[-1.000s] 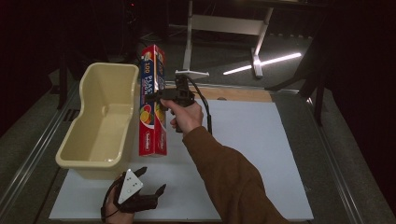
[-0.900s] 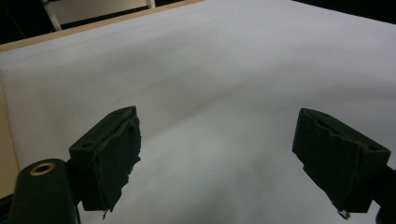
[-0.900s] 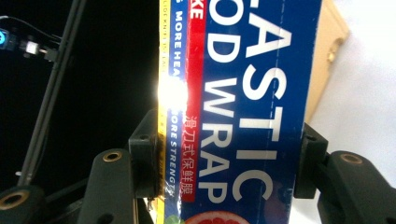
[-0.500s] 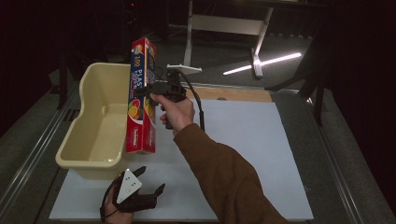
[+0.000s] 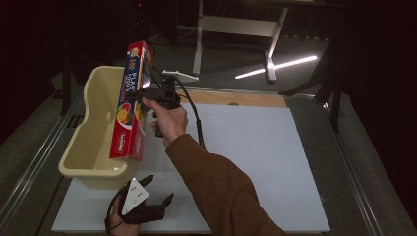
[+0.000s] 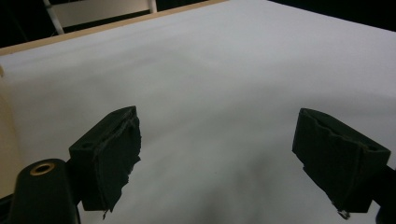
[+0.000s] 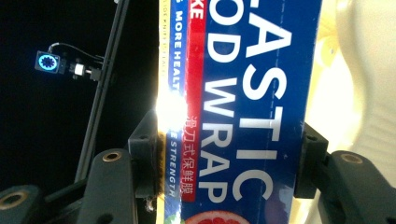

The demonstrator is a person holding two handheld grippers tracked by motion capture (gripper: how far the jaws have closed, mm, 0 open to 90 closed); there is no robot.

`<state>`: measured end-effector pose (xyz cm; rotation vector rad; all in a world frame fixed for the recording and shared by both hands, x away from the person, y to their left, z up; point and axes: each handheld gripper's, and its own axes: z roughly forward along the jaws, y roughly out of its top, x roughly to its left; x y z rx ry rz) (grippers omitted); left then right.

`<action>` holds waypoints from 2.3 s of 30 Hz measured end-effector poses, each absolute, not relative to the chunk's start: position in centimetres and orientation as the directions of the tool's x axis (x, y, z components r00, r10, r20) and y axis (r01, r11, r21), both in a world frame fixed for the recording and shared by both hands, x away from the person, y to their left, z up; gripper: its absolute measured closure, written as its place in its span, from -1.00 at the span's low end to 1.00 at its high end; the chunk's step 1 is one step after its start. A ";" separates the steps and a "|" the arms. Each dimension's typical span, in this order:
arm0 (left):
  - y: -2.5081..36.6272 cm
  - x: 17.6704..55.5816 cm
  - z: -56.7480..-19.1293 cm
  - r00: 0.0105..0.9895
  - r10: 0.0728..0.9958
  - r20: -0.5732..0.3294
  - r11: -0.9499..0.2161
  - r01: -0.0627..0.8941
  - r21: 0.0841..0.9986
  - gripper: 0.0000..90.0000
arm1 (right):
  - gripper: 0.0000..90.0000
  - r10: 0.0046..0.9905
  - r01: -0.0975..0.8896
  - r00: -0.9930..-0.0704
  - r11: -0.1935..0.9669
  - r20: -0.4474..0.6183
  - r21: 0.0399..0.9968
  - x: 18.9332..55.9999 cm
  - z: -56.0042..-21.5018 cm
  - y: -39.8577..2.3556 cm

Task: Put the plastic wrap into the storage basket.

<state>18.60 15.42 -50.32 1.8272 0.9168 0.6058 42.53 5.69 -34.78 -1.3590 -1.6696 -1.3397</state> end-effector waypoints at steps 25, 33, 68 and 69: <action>15.6 18.5 -50.2 0.589 0.808 -0.003 -0.230 0.320 0.919 -0.66 | -0.07 0.395 0.963 -0.224 -0.051 0.891 0.265 43.2 -37.2 9.2; 15.8 18.5 -50.2 0.590 0.807 -0.006 -0.227 0.319 0.920 -0.66 | -0.07 0.414 0.967 -0.209 -0.045 0.886 0.250 43.3 -38.3 10.3; 16.0 18.3 -50.2 0.577 0.816 -0.016 -0.211 0.325 0.922 -0.66 | -0.15 0.543 0.966 -0.199 -0.033 0.816 0.257 43.0 -38.9 12.2; 16.0 18.3 -50.2 0.578 0.816 -0.015 -0.213 0.325 0.921 -0.66 | -0.15 0.549 0.964 -0.202 -0.032 0.811 0.262 43.0 -38.9 12.3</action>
